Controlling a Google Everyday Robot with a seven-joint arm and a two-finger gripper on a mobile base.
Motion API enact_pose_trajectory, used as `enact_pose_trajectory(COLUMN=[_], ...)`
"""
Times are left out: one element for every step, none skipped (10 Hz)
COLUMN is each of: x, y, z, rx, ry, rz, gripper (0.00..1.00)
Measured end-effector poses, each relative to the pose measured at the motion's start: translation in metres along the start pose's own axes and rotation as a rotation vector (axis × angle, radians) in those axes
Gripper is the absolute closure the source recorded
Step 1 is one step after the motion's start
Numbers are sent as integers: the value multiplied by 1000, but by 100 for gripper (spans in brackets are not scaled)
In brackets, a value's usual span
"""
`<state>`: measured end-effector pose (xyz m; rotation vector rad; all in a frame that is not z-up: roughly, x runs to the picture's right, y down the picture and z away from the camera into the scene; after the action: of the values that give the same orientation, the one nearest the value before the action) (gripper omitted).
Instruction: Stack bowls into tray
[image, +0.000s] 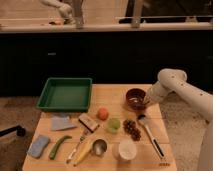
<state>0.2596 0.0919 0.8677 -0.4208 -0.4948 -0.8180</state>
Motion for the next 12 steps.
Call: enact_pose_trajectory(x=[2,4,7,10,11,14,16,19,20,21,22,22], y=[-3,-5,-6,-8,-9,-11,-11,-9,-8,-7,-7,-6], z=[2,4,7,10,12,16,17,18,19,19,19,19], rx=[-2,-2,-3,-4,-2,2,5,10,12,16,18,20], ry=[-4,-8,-14,-21,-26,-36,-41,-45,-49,-51,-53,-53], rz=[-8,-13,-18,-25,-29,-35,-36,-36,-36,-36,-36,-36], gripper=[82,82,82,82,82,82,82,82,82,82,82,82])
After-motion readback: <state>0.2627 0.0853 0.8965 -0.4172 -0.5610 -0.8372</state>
